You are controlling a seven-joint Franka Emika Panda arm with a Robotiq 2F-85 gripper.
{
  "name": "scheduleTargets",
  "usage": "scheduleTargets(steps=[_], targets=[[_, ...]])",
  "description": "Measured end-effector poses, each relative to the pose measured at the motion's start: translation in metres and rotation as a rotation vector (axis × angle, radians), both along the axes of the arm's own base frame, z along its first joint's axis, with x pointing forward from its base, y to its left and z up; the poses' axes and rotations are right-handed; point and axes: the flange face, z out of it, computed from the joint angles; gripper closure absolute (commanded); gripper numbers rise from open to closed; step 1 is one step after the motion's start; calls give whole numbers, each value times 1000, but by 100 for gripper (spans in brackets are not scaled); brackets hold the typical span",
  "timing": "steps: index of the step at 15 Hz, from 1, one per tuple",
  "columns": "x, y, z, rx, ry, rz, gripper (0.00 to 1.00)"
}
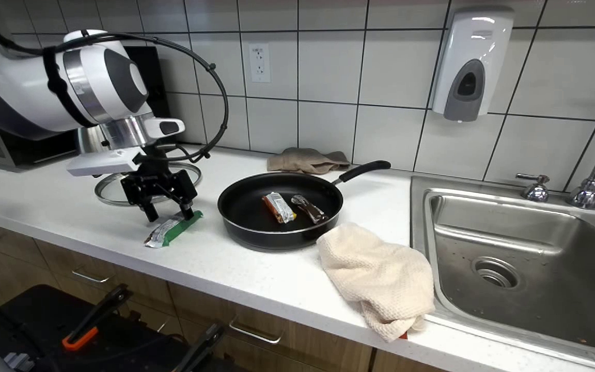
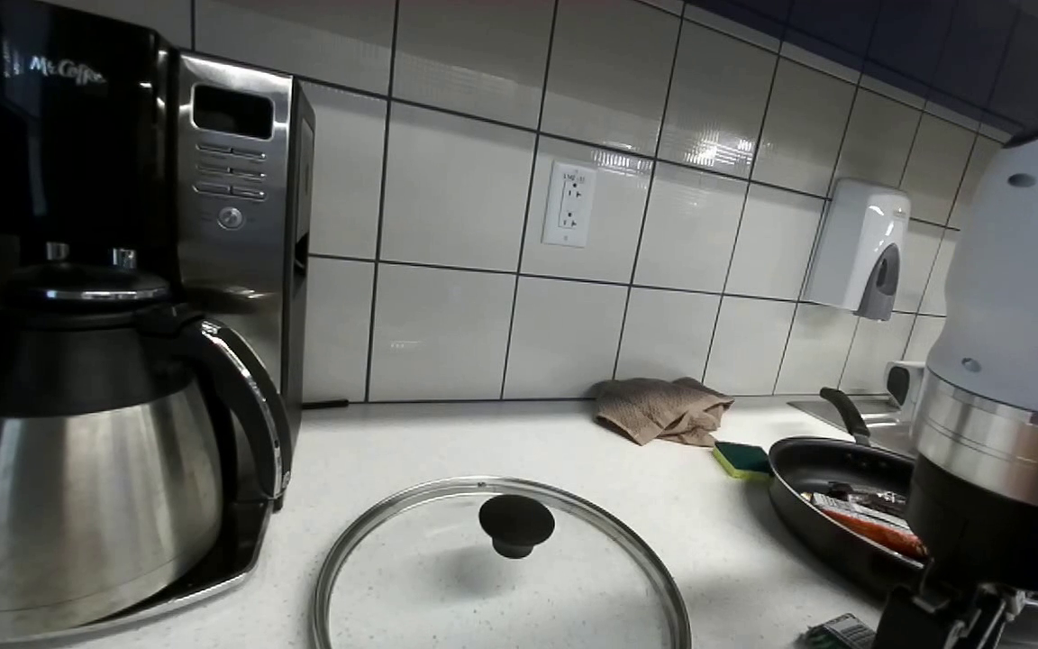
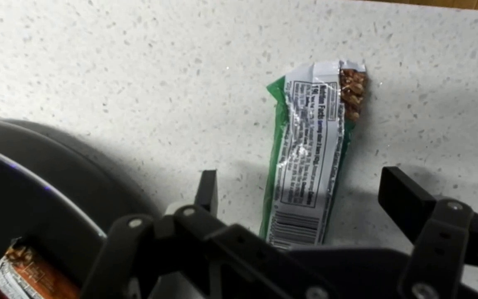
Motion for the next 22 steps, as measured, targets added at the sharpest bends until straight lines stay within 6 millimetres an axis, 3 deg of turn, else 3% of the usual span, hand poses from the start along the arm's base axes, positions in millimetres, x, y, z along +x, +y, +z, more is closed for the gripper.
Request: scheduleTargets(steps=[9, 10, 12, 17, 19, 22], targets=[[5, -17, -12, 40, -26, -42, 0], [5, -18, -14, 41, -26, -44, 25], [5, -19, -16, 43, -26, -45, 35], [4, -18, -16, 39, -28, -39, 75], [5, -16, -16, 43, -32, -36, 88], [5, -15, -15, 50, -39, -35, 89]])
